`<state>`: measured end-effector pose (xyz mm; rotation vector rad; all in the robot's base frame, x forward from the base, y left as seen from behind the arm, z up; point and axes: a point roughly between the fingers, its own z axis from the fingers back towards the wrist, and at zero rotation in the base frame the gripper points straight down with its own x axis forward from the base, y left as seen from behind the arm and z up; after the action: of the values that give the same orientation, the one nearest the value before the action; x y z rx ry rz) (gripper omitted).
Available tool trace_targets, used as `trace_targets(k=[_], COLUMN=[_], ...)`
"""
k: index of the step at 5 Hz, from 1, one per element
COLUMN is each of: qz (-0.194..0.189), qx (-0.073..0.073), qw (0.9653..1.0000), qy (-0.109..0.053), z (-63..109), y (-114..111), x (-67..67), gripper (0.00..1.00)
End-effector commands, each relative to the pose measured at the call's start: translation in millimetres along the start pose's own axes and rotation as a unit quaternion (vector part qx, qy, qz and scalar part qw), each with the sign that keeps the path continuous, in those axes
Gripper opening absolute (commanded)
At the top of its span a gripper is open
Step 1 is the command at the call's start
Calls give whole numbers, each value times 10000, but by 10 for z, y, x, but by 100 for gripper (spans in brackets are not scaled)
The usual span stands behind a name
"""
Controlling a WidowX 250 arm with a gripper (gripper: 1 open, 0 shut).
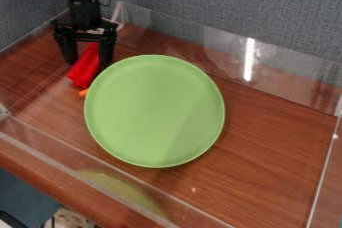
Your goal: Put the carrot on the left side
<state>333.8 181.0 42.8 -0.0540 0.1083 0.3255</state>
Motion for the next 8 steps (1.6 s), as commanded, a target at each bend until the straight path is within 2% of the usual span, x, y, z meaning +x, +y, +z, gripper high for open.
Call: trace_targets(k=[1, 4, 6, 7, 8], qz=[52, 513, 1095, 1060, 815], qx=[76, -17, -60, -54, -83], qw=[9996, 9985, 9939, 9943, 9965], qy=[-283, -208, -96, -45, -136], z=[192, 308, 320, 247, 322], y=[44, 64, 135, 45, -60], x=[118, 191, 89, -1, -72], gripper=[100, 100, 100, 100, 100])
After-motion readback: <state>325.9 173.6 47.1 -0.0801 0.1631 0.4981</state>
